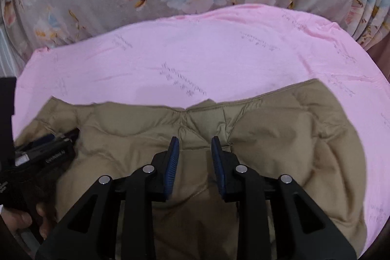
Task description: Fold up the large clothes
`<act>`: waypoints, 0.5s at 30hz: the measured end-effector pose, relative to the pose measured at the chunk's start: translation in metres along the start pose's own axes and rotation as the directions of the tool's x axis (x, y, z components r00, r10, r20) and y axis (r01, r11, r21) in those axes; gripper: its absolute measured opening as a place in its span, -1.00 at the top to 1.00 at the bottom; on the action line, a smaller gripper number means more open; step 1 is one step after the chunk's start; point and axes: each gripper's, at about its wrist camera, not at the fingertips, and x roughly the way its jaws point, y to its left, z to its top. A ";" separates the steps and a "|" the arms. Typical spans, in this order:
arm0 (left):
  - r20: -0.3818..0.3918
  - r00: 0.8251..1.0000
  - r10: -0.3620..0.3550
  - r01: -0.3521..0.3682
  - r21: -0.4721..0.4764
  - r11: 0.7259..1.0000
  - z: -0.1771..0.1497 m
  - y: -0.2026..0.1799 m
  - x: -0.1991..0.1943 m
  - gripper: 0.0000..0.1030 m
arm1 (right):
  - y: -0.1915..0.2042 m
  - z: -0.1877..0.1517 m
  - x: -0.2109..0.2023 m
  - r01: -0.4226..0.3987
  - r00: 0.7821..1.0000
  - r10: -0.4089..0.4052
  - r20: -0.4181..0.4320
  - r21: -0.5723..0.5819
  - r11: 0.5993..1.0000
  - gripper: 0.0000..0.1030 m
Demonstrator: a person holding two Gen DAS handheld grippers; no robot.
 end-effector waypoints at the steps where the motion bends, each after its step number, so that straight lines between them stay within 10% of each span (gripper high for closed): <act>1: -0.002 1.000 -0.024 0.024 -0.017 1.000 -0.001 0.004 -0.011 -0.35 | 0.002 0.001 -0.018 -0.006 1.000 0.006 0.020 -0.003 1.000 0.49; 15: 0.027 0.999 -0.025 0.025 -0.017 1.000 -0.090 -0.008 -0.063 -0.38 | 0.039 -0.076 -0.030 -0.101 0.994 0.098 -0.037 -0.077 0.992 0.48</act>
